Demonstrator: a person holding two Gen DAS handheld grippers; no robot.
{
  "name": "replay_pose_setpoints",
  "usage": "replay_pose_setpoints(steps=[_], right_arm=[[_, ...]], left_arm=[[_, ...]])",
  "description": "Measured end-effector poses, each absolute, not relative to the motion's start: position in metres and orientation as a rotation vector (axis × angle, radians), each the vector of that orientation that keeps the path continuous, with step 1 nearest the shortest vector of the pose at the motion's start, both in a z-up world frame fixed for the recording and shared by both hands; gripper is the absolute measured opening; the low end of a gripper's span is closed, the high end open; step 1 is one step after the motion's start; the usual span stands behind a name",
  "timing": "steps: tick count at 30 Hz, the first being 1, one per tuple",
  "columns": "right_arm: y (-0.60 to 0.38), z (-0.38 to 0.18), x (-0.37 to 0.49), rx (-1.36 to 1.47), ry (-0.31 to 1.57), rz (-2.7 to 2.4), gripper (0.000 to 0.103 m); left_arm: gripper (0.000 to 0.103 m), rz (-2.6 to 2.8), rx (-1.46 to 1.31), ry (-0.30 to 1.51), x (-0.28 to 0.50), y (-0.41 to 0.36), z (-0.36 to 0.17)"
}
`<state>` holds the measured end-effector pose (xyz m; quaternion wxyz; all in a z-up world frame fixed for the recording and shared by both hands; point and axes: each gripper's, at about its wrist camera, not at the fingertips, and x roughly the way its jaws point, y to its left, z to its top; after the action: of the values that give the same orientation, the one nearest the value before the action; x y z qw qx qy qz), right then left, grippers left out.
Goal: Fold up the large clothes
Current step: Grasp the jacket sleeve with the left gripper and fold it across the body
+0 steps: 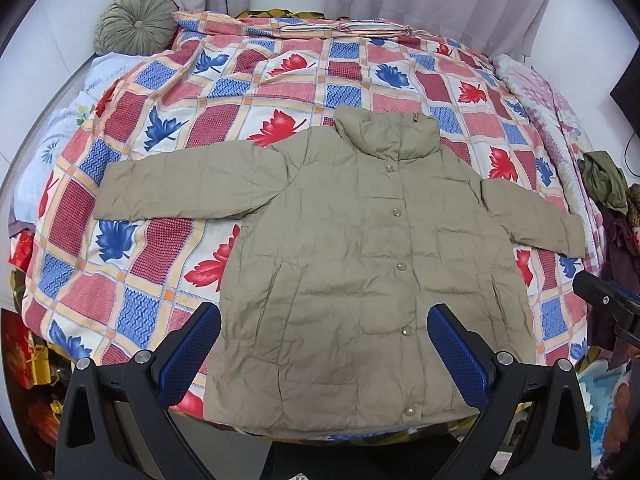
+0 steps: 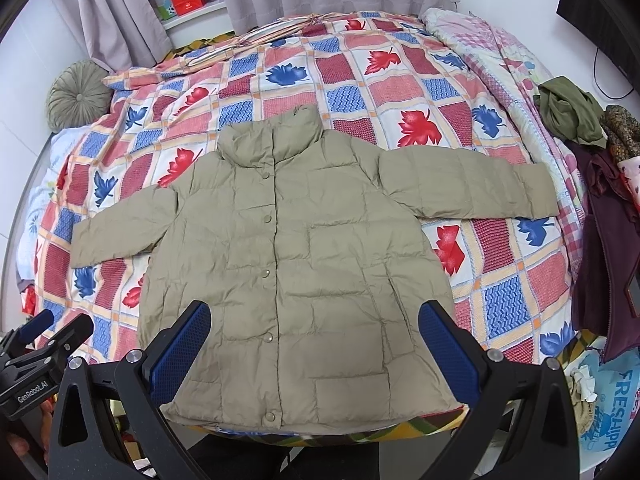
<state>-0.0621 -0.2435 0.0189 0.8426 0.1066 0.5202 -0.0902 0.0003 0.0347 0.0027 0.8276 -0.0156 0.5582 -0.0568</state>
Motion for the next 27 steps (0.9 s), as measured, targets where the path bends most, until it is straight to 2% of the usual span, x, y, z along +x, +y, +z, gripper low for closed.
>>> replay_pose_setpoints(steps=[7, 14, 24, 27], right_arm=[[-0.235, 0.008, -0.061, 0.237, 1.129, -0.185, 0.103], [-0.188, -0.025, -0.031, 0.177, 1.191, -0.119, 0.103], [-0.118, -0.081, 0.0, 0.247, 1.231, 0.016, 0.103], [-0.099, -0.112, 0.014, 0.238, 1.333, 0.064, 0.103]], left_arm=[[0.103, -0.099, -0.113, 1.238, 0.014, 0.076, -0.025], [0.103, -0.094, -0.268, 1.255, 0.036, 0.141, -0.063], [0.103, -0.122, -0.419, 1.225, 0.093, 0.212, -0.146], [0.103, -0.149, -0.486, 1.197, 0.12, 0.222, -0.177]])
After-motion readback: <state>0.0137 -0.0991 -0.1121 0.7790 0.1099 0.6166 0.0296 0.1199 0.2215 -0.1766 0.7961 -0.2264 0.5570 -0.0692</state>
